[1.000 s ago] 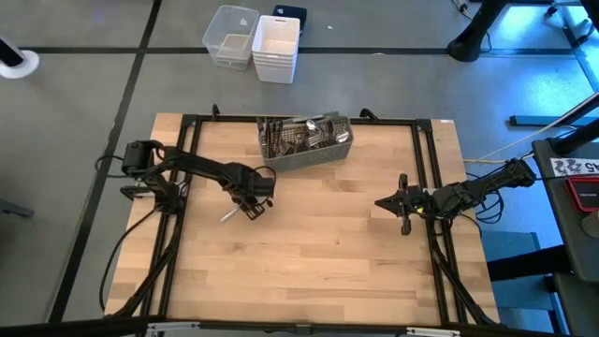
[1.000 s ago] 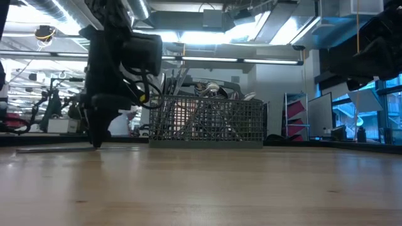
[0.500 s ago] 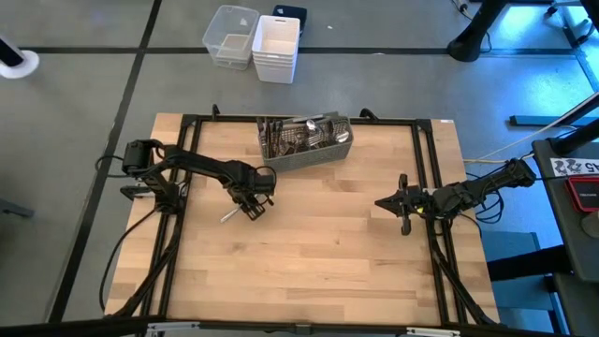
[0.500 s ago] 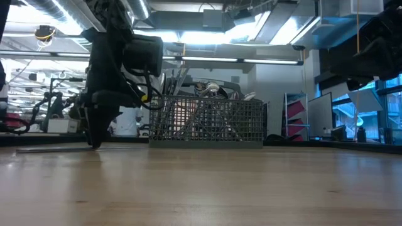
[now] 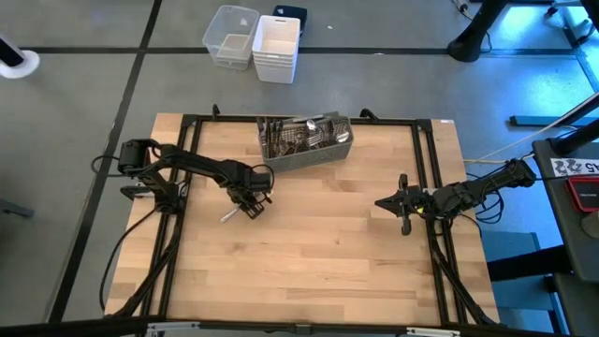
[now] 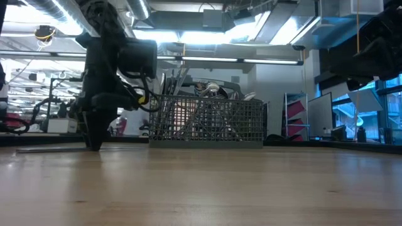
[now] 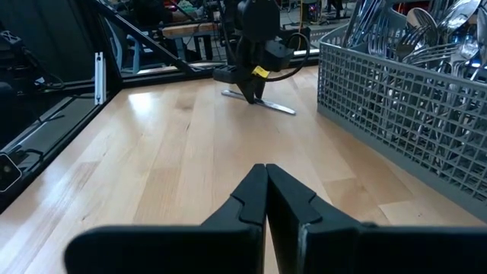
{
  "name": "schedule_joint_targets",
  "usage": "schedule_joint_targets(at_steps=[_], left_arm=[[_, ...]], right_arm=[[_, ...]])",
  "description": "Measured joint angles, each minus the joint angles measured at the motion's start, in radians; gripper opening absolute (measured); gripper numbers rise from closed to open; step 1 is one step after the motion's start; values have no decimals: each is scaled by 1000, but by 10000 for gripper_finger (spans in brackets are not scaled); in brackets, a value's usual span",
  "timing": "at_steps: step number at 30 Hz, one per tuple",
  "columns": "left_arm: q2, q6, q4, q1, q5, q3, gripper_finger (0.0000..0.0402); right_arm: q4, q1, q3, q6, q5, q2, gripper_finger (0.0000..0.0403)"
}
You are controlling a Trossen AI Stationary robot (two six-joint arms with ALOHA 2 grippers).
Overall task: Sort silverware
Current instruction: Put the silver table knife into the gray silverware organizer
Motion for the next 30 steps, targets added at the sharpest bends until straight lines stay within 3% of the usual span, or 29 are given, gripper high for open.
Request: schedule_joint_targets(at_steps=[8, 30], left_arm=[[2, -4, 19, -2, 7, -1, 27], [10, 1, 14, -1, 23, 58, 35]], right_arm=[[0, 0, 0, -2, 0, 0, 10], [0, 0, 0, -7, 0, 0, 10]])
